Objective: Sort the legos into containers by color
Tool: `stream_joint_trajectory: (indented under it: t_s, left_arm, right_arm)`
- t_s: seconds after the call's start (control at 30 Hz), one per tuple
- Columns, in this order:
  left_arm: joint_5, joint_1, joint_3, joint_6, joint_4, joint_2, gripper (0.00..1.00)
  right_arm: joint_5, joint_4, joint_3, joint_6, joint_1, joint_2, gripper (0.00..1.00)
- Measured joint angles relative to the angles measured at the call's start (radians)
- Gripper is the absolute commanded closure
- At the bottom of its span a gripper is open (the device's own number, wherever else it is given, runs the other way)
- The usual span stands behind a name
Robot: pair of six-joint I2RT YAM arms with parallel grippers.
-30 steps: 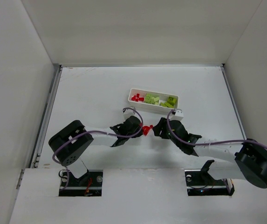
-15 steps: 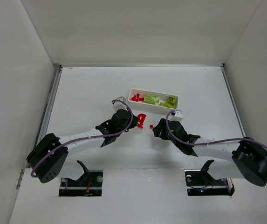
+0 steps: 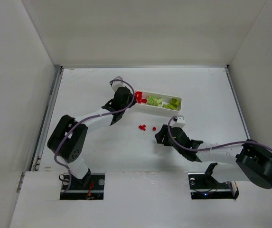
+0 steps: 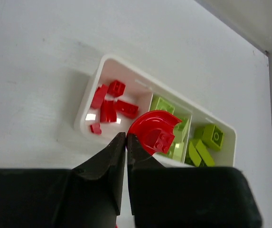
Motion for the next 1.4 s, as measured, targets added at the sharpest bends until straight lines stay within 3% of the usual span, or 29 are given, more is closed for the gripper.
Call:
stream_joint_trajectory:
  t_s: [0.13,0.23,0.33,0.47,0.6,0.87,1.07,1.23,1.4]
  left_arm:
    - [0.007,0.024,0.093,0.03,0.002,0.101,0.94]
    - [0.007,0.026,0.136,0.054,-0.004,0.16,0.87]
    - [0.009,0.026,0.144,0.067,-0.014,0.179,0.77]
    - [0.007,0.025,0.136,0.079,-0.019,0.168,0.74]
    - [-0.003,0.019,0.035,0.086,-0.017,0.063,0.73]
    - [-0.046,-0.097,-0.262,0.092,-0.004,-0.209,0.67]
    - [-0.055,-0.176,-0.404,0.074,-0.047,-0.235,0.63]
    - [-0.064,-0.204,-0.437,0.054,-0.062,-0.256,0.6]
    - [-0.071,-0.232,-0.441,0.038,-0.058,-0.263,0.59]
  right_arm:
    - [0.015,-0.001,-0.009,0.008,0.023,0.0,0.37]
    - [0.027,-0.001,-0.009,0.011,0.023,0.0,0.37]
    - [0.037,0.0,-0.006,0.0,0.023,0.015,0.37]
    - [0.047,0.003,0.036,-0.032,0.022,0.097,0.4]
    - [0.062,0.01,0.127,-0.08,0.022,0.21,0.48]
    - [0.12,0.024,0.237,-0.129,0.022,0.34,0.51]
    - [0.156,0.024,0.267,-0.141,0.022,0.379,0.65]
    - [0.171,0.024,0.277,-0.145,0.022,0.393,0.78]
    - [0.167,-0.01,0.291,-0.149,0.022,0.385,0.78]
